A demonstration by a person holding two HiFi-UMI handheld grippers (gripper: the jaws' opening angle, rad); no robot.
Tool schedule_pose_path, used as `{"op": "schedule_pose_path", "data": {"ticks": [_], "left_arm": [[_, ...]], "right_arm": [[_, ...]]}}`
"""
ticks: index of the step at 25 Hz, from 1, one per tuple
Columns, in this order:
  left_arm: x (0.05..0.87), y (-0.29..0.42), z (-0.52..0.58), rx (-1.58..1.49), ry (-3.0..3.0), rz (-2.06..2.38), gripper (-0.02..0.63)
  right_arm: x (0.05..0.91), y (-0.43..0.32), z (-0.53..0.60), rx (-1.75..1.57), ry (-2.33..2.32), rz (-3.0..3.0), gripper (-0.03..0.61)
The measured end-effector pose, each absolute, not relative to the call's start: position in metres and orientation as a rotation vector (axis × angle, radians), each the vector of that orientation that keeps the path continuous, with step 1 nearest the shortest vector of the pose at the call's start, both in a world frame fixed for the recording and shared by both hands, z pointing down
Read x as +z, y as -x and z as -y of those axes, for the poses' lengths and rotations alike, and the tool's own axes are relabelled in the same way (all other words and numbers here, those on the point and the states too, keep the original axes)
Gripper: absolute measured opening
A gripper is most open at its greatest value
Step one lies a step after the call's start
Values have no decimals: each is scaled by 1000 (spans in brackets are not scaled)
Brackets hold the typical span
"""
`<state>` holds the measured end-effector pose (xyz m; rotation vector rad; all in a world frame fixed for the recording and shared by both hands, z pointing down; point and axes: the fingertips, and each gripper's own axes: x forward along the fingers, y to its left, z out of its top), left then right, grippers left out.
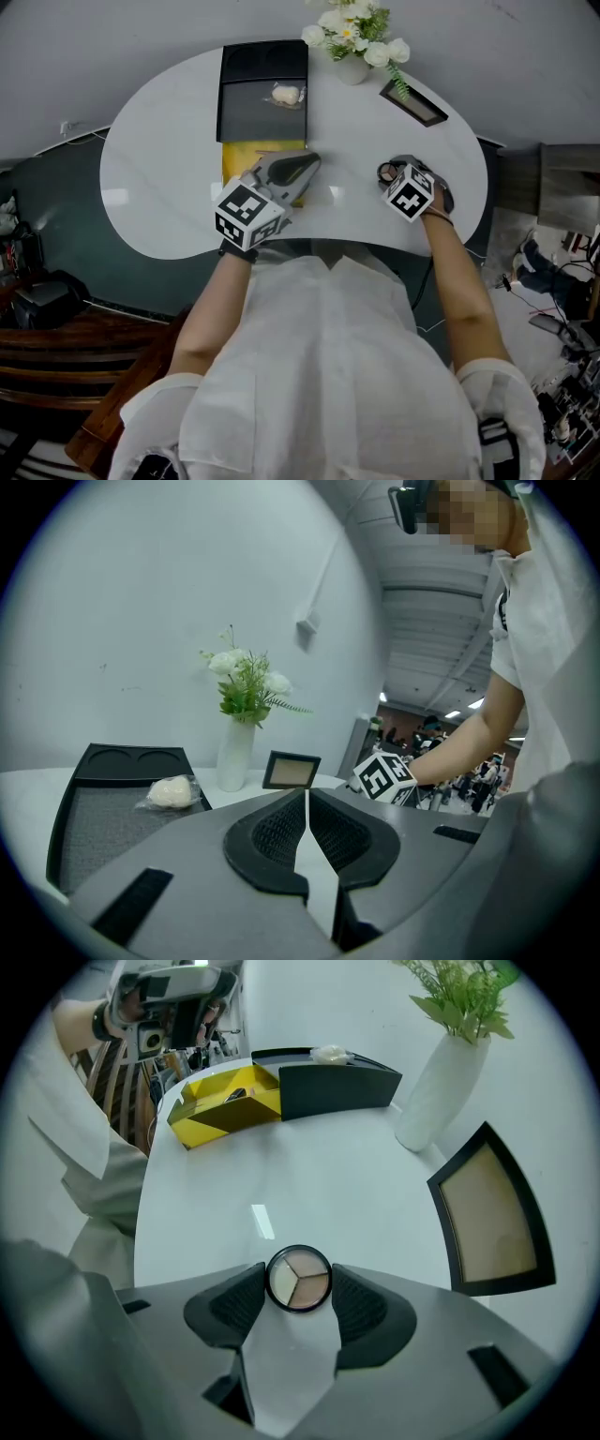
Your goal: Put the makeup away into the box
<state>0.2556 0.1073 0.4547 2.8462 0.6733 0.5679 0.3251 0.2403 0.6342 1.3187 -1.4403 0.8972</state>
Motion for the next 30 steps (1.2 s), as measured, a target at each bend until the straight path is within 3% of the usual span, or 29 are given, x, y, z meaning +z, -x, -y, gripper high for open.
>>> {"op": "schedule_pose_path", "data": {"ticks": [14,30], "left_arm": [[455,-247,-96,533,-2850,-602,26],[453,-188,-23,474,-2877,-321,26]], "right_arm": [[636,-326,-235,935,-1268,1409,213],[625,-319,-222,948,-1328,1373,212]]}}
